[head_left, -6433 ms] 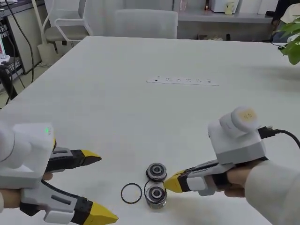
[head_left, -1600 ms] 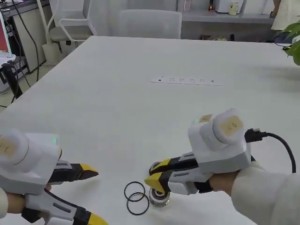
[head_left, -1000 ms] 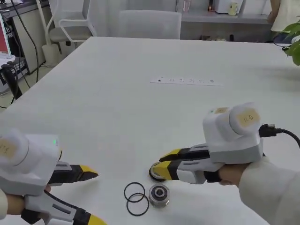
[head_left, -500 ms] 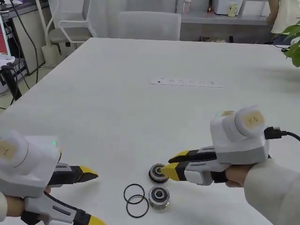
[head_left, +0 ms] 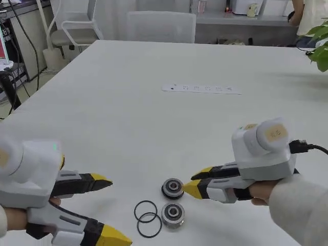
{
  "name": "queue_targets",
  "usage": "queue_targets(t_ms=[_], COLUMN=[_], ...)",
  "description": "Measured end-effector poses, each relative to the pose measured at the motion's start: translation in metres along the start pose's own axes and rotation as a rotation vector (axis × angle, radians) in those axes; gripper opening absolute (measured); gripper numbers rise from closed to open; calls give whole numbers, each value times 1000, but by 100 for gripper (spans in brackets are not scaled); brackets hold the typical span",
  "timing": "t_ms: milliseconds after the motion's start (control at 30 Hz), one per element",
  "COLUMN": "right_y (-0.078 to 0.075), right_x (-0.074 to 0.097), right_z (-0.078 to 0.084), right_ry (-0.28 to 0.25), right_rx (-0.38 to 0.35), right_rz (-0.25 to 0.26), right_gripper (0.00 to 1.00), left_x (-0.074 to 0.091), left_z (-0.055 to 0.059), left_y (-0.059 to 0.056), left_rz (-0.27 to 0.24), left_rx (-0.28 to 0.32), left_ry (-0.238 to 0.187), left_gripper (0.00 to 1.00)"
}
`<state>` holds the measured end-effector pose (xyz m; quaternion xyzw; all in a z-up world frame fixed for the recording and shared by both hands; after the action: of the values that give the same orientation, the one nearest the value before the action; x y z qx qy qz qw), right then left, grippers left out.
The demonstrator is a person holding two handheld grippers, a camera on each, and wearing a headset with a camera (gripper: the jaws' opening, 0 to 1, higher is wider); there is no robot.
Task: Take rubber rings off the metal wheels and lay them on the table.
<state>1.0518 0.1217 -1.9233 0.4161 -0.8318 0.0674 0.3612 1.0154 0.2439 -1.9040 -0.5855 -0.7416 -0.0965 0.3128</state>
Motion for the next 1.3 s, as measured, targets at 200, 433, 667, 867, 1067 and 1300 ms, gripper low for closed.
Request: queue_targets(t_ms=[200, 433, 667, 867, 1067, 1300], right_y=[-5, -7, -11, -10, -8, -7], right_x=[-1, 0, 0, -1, -5, -5], right_z=[8, 8, 10, 12, 17, 17], right_ry=[31, 32, 39, 48, 72, 69], right_rx=[6, 5, 6, 13, 24, 26], right_rz=[17, 21, 32, 30, 24, 21], right_gripper=[17, 17, 17, 17, 17, 17], left_x=[0, -1, -17, -39, -61, -72], left_z=[-20, -50, -74, -93, -99, -83], left_y=[1, 6, 16, 15, 18, 24], left_rz=[12, 21, -40, -42, -59, -60], left_rx=[-56, -117, -264, -293, -320, -330], left_ry=[15, 11, 65, 56, 47, 54], left_gripper=[82, 83, 83, 80, 79, 62])
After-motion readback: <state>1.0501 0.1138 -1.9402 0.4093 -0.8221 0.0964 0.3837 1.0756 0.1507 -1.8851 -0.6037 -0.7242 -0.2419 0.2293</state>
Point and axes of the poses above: the centre of the closed fingertips' face, and the gripper's own axes: x roughly backward along the fingers, y roughly to its left, z roughly out of its underside, the point moved 1 cm from there along x, roughly backward along the fingers, and after that the axes turned 5 degrees about y, right-handed, at the moved point
